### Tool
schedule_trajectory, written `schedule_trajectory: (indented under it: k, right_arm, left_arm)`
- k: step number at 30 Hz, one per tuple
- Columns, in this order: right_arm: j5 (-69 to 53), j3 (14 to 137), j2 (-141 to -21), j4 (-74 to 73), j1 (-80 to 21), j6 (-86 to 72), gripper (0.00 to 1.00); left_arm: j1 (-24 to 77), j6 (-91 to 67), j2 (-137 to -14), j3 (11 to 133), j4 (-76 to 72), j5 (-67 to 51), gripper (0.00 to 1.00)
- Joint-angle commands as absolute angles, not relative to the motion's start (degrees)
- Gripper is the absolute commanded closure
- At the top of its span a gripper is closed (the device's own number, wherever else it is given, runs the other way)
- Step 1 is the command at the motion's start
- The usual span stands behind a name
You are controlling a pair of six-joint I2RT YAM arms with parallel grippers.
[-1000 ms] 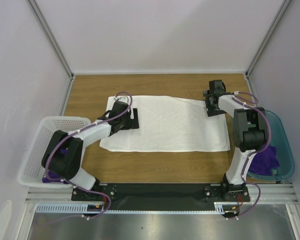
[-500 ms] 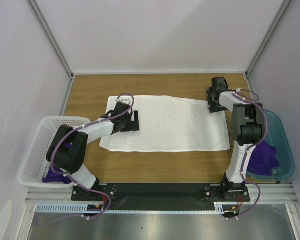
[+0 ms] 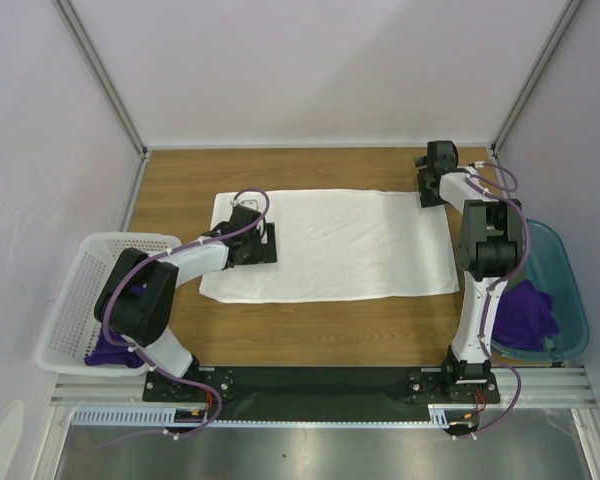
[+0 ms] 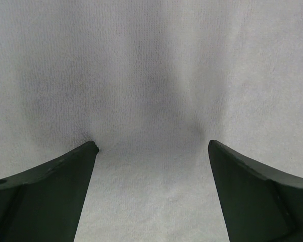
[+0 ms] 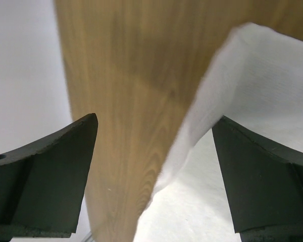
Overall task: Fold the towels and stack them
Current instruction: Flatten out the crumpled towel
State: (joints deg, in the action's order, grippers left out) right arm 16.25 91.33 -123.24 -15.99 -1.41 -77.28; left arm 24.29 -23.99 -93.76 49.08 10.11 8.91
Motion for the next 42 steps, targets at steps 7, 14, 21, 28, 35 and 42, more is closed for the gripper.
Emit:
schedule_trajectory:
  k: [7,14,21,28,35,42]
  right_arm:
    - [15.93,105.62,-132.00,-9.23,0.60,-76.73,0.02]
    - [9.58,123.81,-137.81,-13.61,2.72,-63.48,0.04]
    - [7.04,121.22,-129.13,-20.64,2.99,-49.76,0.04]
    - [1.94,107.00,-119.01,-27.33,2.46,-44.47,0.03]
    - [5.18,100.36,-120.31,-25.13,1.93,-53.78,0.02]
    - [10.63,104.24,-126.12,-26.72,0.97,-55.98,0.01]
  left_arm:
    - [23.99,-25.31,-96.85,49.74,13.27,10.28,0.02]
    - [24.08,-24.00,-96.24,52.99,14.94,10.63,0.02]
    - [24.08,-24.08,-93.52,59.32,18.89,12.92,0.01]
    - [23.99,-27.86,-90.54,63.63,27.15,13.45,0.00]
    - [23.99,-30.85,-86.14,57.40,25.23,10.37,0.01]
    - [23.99,-31.38,-81.92,53.97,26.37,13.27,0.01]
